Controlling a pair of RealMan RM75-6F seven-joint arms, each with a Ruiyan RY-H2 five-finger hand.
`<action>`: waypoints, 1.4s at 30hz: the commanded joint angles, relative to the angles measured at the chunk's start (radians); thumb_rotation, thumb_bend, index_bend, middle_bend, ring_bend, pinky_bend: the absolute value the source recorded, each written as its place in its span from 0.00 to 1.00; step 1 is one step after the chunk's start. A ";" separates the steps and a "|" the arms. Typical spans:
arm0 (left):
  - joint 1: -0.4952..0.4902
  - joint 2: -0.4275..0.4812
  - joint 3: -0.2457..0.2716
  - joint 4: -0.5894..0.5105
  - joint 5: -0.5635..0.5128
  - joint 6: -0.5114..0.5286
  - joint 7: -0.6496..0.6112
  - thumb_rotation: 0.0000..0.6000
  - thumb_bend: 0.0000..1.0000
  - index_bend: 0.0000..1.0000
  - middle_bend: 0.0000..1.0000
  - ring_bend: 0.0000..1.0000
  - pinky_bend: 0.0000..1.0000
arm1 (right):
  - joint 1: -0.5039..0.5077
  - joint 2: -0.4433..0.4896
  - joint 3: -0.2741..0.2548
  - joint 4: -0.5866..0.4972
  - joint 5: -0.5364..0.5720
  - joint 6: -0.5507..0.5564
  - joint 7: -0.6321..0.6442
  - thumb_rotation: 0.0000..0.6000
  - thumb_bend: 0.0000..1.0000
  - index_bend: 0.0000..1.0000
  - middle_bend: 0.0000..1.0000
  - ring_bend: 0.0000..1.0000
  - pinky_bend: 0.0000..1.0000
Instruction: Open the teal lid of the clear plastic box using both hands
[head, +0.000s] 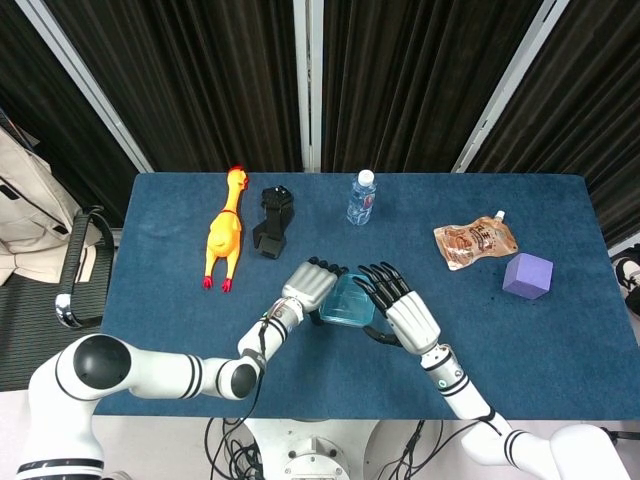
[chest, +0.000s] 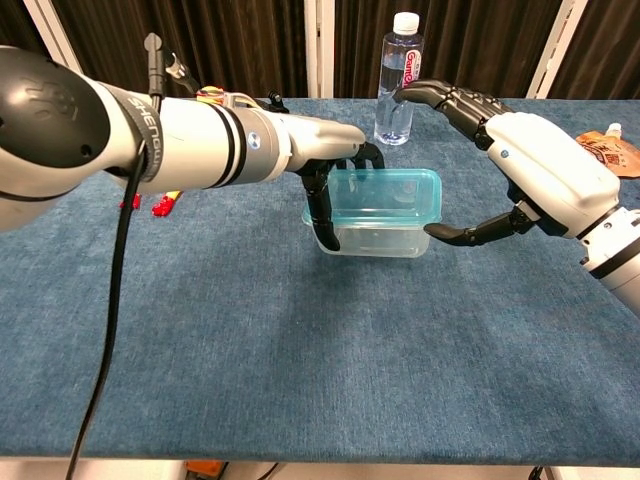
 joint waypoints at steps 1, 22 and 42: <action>0.000 -0.001 -0.001 0.001 0.001 0.000 0.001 1.00 0.00 0.30 0.27 0.15 0.15 | 0.000 0.001 0.000 0.000 0.000 0.001 -0.001 1.00 0.16 0.00 0.00 0.00 0.00; 0.016 0.023 -0.012 -0.044 0.049 0.011 -0.011 1.00 0.00 0.25 0.25 0.15 0.15 | 0.000 -0.014 0.011 0.030 0.016 0.004 -0.021 1.00 0.47 0.13 0.08 0.00 0.00; 0.045 0.050 -0.013 -0.076 0.102 0.008 -0.050 1.00 0.00 0.15 0.22 0.15 0.14 | 0.016 -0.022 0.026 0.030 0.027 -0.002 -0.039 1.00 0.64 0.42 0.17 0.00 0.00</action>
